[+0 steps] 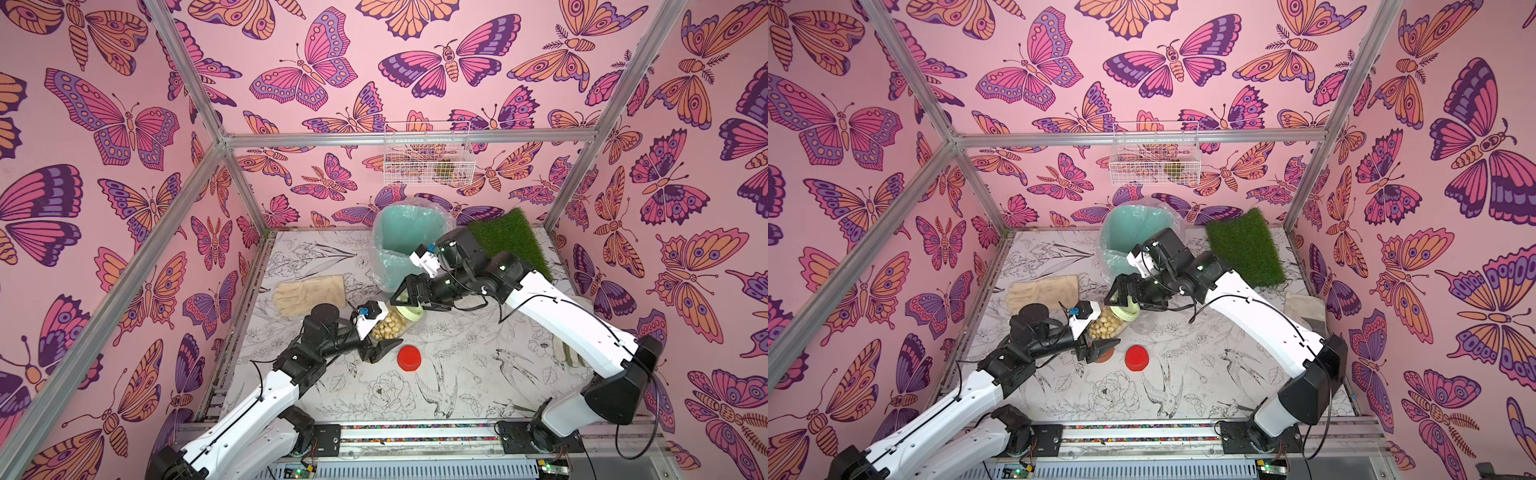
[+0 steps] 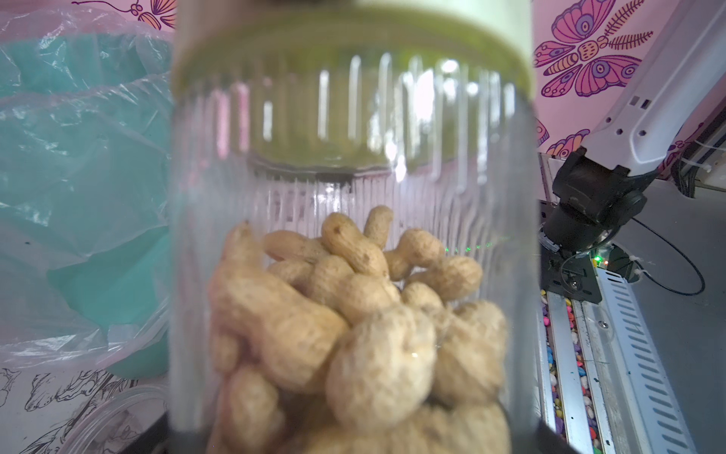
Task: Empty moldy peanuts from jars
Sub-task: Unscrew the lid from the jar.
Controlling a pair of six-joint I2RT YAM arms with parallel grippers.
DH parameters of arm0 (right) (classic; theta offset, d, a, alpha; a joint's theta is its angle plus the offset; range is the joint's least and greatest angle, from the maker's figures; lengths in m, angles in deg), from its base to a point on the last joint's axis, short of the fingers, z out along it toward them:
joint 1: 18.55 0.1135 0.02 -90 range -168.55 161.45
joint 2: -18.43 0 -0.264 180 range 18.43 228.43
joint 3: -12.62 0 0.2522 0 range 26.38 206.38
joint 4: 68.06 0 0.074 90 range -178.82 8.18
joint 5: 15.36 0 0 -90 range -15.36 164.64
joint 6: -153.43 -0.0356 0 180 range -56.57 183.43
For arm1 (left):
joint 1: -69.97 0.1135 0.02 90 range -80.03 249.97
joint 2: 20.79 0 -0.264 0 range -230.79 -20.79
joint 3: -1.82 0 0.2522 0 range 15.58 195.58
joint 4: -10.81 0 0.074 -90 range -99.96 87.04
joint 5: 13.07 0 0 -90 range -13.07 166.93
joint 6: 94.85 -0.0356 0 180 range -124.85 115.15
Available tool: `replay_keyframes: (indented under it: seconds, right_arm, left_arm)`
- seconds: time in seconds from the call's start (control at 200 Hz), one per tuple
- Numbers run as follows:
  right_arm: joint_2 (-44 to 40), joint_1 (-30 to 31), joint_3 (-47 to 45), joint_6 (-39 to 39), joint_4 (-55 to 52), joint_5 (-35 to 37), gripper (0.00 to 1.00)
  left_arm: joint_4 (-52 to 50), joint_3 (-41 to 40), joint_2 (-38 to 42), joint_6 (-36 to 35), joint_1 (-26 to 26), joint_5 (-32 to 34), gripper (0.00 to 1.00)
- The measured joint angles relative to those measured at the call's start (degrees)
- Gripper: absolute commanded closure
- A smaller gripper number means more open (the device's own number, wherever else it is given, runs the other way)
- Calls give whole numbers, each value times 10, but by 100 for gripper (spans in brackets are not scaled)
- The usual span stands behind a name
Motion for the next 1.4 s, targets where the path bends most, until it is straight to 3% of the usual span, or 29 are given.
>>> replay_keyframes:
  seconds: [0.205, 0.406, 0.526, 0.671, 0.861, 1.021, 1.257, 1.377, 1.402]
  right_arm:
    - [2, 2, 16, 30, -19, 3, 21]
    - [2, -4, 12, 70, -14, -13, 40]
    - [-11, -12, -17, 111, 17, -34, 44]
    - [-49, -17, -77, 190, 85, -58, 59]
    - [-105, -32, -174, 315, 201, -111, 60]
    - [-111, -40, -183, 427, 217, -147, 61]
    - [-109, -49, -177, 564, 200, -192, 43]
    - [-96, -53, -160, 592, 187, -212, 20]
    - [-95, -54, -159, 593, 187, -215, 10]
  left_arm:
    - [2, 0, 0, -1, 0, 0, 100]
    - [2, 0, 2, -2, 0, 0, 100]
    - [0, 0, 2, -2, 0, 0, 100]
    - [1, 0, 3, -3, -1, -7, 100]
    - [6, 0, 4, -4, -2, -28, 100]
    - [17, 0, 5, -6, -2, -38, 100]
    - [21, 1, 5, -15, -2, -53, 100]
    - [21, 4, 5, -15, 0, -54, 100]
    - [21, 5, 5, -15, 0, -54, 100]
